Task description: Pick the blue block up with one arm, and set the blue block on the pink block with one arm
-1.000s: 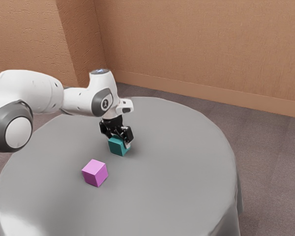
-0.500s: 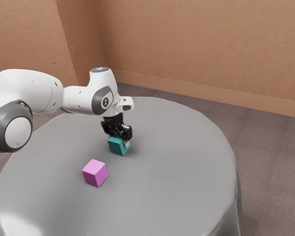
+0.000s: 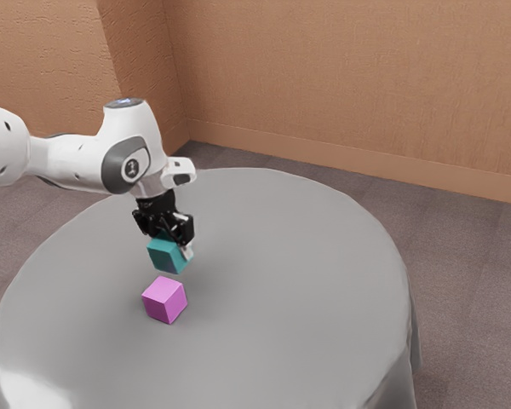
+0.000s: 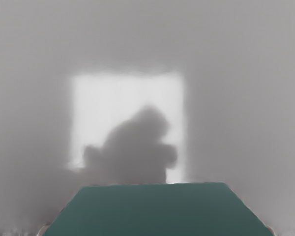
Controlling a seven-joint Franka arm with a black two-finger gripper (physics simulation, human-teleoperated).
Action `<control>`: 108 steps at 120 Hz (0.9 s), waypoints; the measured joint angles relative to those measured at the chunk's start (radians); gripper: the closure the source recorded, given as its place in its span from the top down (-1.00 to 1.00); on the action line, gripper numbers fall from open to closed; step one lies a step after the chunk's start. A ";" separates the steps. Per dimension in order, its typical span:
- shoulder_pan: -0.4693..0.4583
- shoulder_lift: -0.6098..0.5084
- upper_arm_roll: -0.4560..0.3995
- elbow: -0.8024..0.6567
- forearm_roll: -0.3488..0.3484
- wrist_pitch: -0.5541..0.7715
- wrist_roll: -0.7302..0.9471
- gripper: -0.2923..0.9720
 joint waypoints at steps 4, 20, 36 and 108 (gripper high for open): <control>0.000 -0.007 0.000 -0.012 0.000 0.000 -0.008 -0.05; 0.003 -0.060 -0.003 -0.083 0.001 -0.001 -0.036 -0.05; -0.001 -0.109 -0.006 -0.152 0.001 -0.004 -0.060 -0.05; 0.007 -0.077 -0.007 -0.153 0.009 -0.007 -0.066 -0.04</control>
